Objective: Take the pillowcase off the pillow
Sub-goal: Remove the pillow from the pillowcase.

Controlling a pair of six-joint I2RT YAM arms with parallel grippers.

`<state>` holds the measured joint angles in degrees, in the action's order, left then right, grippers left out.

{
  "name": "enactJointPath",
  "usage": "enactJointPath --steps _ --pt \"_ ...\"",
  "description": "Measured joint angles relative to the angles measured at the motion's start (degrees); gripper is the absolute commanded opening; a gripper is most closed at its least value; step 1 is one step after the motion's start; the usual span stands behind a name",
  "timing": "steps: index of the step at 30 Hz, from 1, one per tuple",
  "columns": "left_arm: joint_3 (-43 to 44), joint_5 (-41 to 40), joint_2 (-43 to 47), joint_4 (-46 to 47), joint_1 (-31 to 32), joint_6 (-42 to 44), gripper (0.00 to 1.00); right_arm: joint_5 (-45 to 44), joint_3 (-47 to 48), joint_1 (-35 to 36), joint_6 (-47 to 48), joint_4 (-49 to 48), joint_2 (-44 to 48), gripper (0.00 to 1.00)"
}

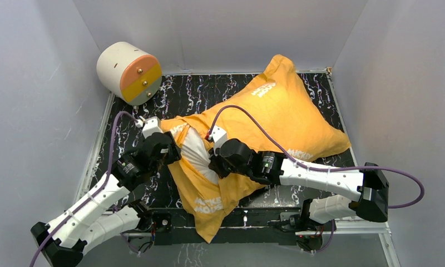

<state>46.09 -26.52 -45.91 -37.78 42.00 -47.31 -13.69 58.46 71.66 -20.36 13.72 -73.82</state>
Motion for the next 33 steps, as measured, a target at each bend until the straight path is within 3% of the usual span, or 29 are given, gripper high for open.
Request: enactJointPath --steps 3,6,10,13,15,18,21,23,25,28,33 --pt "2.58 -0.76 -0.92 1.99 -0.7 5.49 0.71 0.37 0.0 0.68 0.68 1.57 -0.02 0.0" --pt "5.64 -1.01 -3.89 3.17 -0.94 10.38 0.72 0.22 0.0 0.92 0.68 2.03 -0.04 0.0" --pt "10.84 -0.79 -11.17 3.21 -1.09 15.3 0.43 -0.81 0.0 1.09 -0.17 1.9 -0.04 0.0" --pt "12.79 -1.11 -15.87 2.32 -2.25 16.33 0.08 -2.86 -0.02 1.36 -1.27 1.81 -0.04 0.0" --pt "12.46 -0.13 -17.03 1.88 -5.35 16.61 0.0 -4.81 -0.02 1.57 -2.25 1.86 0.0 0.0" --pt "9.49 6.6 -15.23 4.5 -14.58 16.76 0.0 -7.17 -0.22 1.92 -3.48 1.62 0.87 0.0" --pt "4.74 19.8 -12.24 7.78 -26.88 16.26 0.0 -5.81 -0.44 1.88 -3.04 0.98 2.51 0.0" --pt "2.08 28.39 -11.54 9.44 -31.43 16.28 0.0 -4.22 -0.44 1.77 -1.92 0.59 2.84 0.0" --pt "-0.39 35.32 -11.67 12.26 -33.44 16.26 0.0 -2.99 -0.42 1.57 -0.44 1.27 2.71 0.0" --pt "-4.61 44.17 -11.61 17.94 -34.73 15.96 0.0 -1.4 1.46 1.6 2.19 3.52 1.05 0.14" --pt "-9.14 49.35 -9.07 23.02 -35.56 15.39 0.0 0.48 9.35 1.62 7.02 7.65 -4.42 0.3"
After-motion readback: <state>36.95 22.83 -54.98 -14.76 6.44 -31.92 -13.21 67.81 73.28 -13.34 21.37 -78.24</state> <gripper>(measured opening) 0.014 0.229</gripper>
